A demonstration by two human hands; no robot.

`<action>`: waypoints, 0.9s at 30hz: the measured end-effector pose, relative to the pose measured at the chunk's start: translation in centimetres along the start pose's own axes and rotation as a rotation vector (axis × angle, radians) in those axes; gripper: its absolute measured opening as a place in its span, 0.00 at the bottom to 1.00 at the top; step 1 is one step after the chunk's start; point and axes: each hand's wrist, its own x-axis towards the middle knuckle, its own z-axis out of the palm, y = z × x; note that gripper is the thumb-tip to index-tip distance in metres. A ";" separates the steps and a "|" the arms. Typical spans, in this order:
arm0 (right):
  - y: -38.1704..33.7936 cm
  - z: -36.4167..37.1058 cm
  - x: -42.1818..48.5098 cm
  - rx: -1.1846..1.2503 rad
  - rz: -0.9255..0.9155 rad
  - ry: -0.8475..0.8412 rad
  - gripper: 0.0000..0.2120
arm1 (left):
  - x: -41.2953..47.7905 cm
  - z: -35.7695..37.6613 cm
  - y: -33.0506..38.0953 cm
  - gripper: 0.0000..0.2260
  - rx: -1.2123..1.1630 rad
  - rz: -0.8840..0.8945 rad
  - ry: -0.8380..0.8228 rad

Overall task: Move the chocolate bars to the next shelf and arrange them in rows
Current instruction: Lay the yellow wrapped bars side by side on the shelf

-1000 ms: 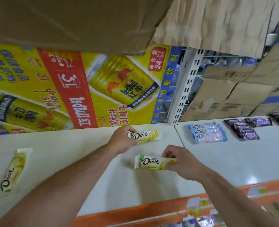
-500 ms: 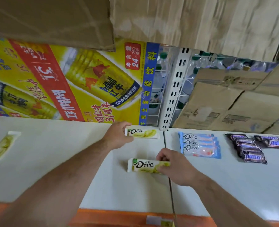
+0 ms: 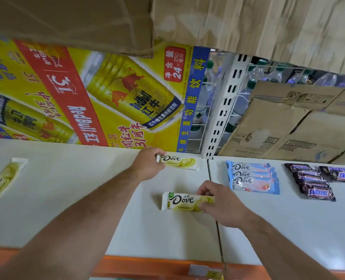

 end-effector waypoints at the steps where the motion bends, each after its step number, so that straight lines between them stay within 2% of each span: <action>1: -0.1 0.0 0.0 -0.003 0.011 0.006 0.09 | 0.0 -0.1 0.0 0.19 -0.016 0.002 -0.007; 5: -1.2 0.3 0.3 0.029 0.056 0.042 0.09 | -0.6 -1.1 0.0 0.25 -0.063 -0.025 -0.025; 10: -2.8 1.4 2.0 0.023 0.071 0.189 0.08 | -2.6 -3.0 -1.4 0.21 0.309 0.076 0.008; 14: -3.7 2.0 4.4 -0.049 0.113 0.298 0.08 | -3.8 -4.8 -2.6 0.23 0.488 0.156 -0.008; 20: -4.6 2.0 7.2 -0.226 0.092 0.379 0.11 | -5.0 -6.3 -5.2 0.23 0.482 0.155 -0.017; 27: -4.3 2.3 8.5 -0.285 0.072 0.405 0.14 | -5.3 -6.8 -6.2 0.23 0.471 0.115 -0.043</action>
